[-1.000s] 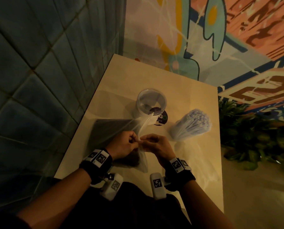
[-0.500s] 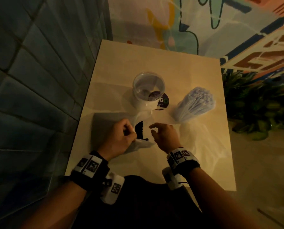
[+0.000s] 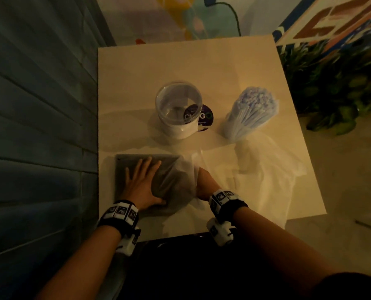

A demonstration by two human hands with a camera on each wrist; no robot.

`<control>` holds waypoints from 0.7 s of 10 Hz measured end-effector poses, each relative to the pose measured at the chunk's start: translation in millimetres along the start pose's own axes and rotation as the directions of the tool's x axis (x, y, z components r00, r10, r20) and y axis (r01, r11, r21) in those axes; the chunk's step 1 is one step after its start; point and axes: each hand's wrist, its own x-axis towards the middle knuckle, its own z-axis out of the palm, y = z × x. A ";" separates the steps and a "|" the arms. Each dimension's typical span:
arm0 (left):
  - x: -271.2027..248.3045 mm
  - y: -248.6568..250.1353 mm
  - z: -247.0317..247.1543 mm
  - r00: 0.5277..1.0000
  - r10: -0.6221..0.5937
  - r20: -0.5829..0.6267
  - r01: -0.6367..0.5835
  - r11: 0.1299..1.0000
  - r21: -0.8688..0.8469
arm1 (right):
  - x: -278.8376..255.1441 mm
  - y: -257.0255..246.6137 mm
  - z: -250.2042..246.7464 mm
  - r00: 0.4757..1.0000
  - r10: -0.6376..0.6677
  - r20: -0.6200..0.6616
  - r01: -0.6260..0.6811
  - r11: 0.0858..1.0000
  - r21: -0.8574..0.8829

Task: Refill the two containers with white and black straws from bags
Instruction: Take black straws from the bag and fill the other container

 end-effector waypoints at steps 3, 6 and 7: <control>6.4 -4.6 5.9 0.997 0.019 -0.072 -0.016 0.999 0.036 | 16.2 -5.6 2.0 0.999 0.040 -0.008 -0.038 0.988 0.151; -2.5 -13.9 22.8 0.991 -0.002 -0.137 0.006 1.000 0.022 | 9.1 19.4 -17.6 0.996 0.089 0.029 -0.091 0.843 0.531; -5.9 -11.4 24.5 0.992 -0.022 -0.126 0.022 1.000 -0.003 | 14.0 9.4 1.5 0.995 0.054 0.080 -0.079 0.930 0.358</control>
